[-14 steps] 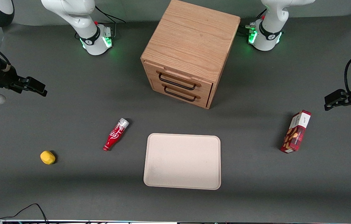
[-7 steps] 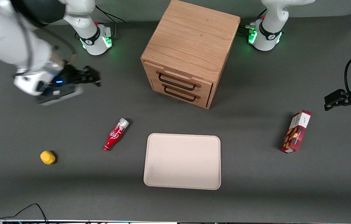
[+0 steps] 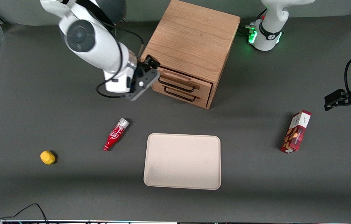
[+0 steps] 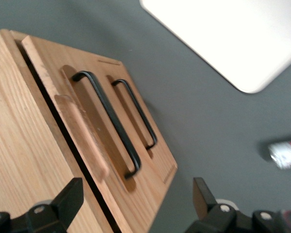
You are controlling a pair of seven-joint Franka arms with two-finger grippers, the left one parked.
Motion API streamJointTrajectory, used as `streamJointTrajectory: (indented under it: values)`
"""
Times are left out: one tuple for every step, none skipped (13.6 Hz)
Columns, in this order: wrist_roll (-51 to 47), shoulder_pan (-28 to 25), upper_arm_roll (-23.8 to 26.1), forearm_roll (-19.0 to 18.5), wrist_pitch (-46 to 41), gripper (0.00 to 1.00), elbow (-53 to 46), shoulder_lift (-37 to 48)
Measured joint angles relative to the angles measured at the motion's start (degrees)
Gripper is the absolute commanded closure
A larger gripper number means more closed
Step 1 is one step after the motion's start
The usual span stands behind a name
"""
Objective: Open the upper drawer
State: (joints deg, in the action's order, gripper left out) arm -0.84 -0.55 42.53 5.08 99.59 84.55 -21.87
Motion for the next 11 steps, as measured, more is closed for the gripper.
streamJointTrajectory:
  values:
    - [3.81,-0.77,0.82,-3.22,1.60,0.00,-0.28,-3.78]
    - [4.50,-0.78,1.02,-3.76,1.73,0.00,-0.50,-4.26]
    - [5.09,-1.02,1.57,-4.65,2.29,0.00,-0.52,-4.99]
    - [5.19,-1.76,1.99,-5.45,3.22,0.00,-0.50,-5.93]
    - [5.19,-2.73,2.19,-6.45,4.22,0.00,-0.43,-6.89]
    - [5.19,-3.73,2.21,-7.69,5.77,0.00,-0.17,-8.14]
    - [5.19,-4.08,2.30,-8.36,6.76,0.00,0.03,-9.01]
    - [5.19,-4.14,2.68,-9.33,7.46,0.00,0.12,-9.85]
    - [5.19,-4.15,2.96,-10.26,7.70,0.00,0.15,-10.57]
    - [5.19,-4.15,3.05,-10.77,8.10,0.00,0.18,-11.10]
    - [5.20,-4.15,3.08,-11.07,8.60,0.00,0.20,-11.54]
